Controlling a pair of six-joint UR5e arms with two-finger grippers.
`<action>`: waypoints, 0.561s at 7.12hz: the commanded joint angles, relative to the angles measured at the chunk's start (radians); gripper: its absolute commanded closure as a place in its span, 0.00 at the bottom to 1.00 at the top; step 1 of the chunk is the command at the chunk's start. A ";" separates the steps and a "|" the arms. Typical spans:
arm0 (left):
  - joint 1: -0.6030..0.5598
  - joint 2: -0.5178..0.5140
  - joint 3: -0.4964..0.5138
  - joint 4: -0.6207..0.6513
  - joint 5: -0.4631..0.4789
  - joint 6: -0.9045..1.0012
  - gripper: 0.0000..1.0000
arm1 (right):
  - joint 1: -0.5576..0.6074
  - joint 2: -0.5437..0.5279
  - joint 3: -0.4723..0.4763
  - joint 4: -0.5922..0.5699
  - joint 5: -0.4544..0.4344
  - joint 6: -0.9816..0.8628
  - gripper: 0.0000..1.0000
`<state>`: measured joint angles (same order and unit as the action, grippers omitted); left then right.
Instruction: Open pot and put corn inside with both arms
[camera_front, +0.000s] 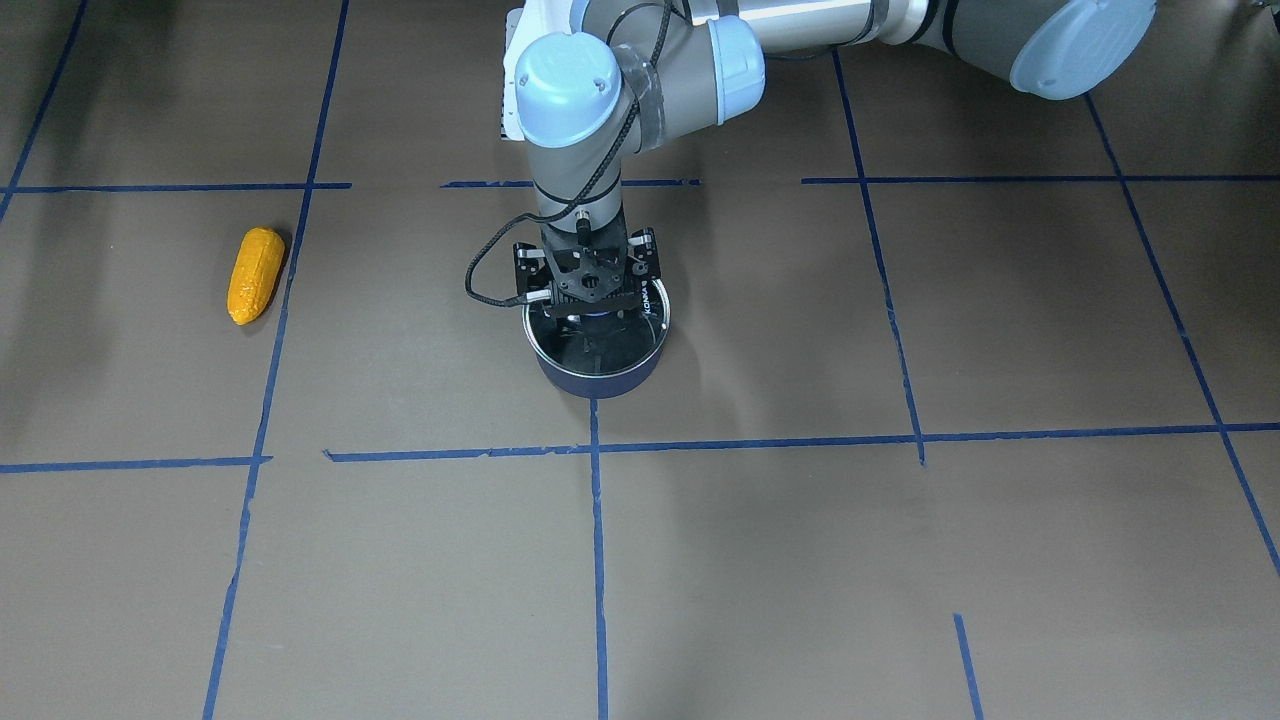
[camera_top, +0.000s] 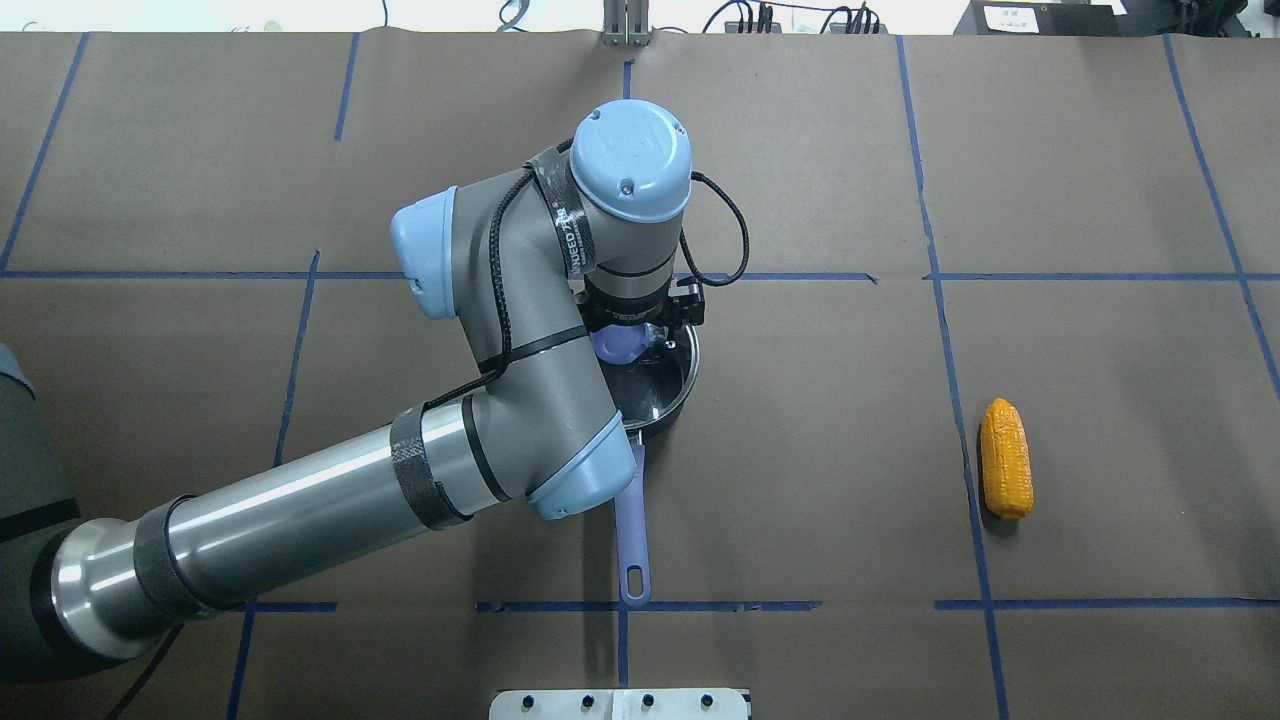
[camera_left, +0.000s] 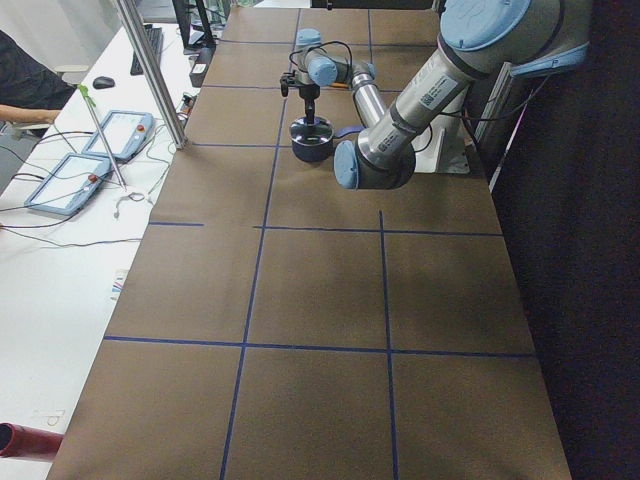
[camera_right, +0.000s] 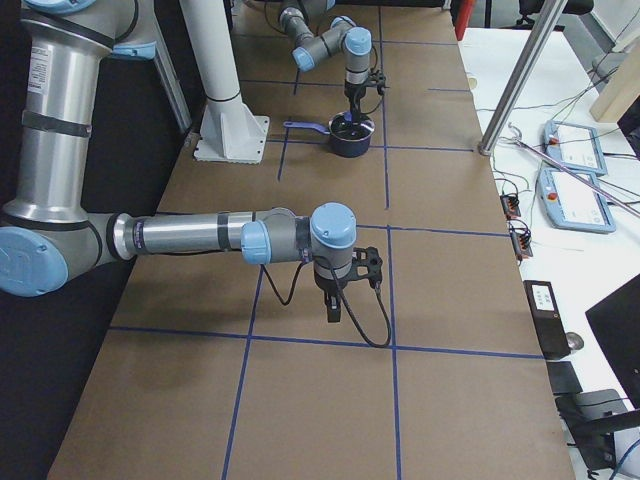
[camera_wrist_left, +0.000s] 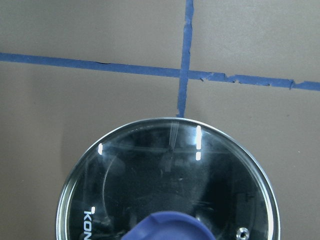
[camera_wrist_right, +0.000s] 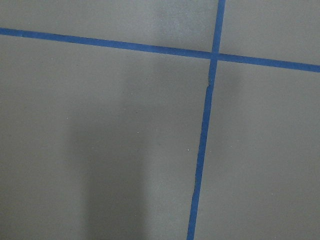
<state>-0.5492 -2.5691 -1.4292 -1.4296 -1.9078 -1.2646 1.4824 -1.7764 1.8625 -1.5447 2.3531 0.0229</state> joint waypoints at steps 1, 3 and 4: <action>0.000 0.001 0.006 -0.014 0.001 0.004 0.58 | -0.004 0.000 0.000 0.000 0.000 0.000 0.00; -0.003 0.001 -0.011 -0.006 0.004 0.004 0.96 | -0.008 0.000 0.000 0.000 -0.002 0.000 0.00; -0.014 0.012 -0.057 0.000 0.004 0.005 0.99 | -0.013 0.000 0.000 0.000 -0.002 0.000 0.00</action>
<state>-0.5540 -2.5652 -1.4468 -1.4366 -1.9044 -1.2607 1.4745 -1.7764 1.8622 -1.5447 2.3521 0.0230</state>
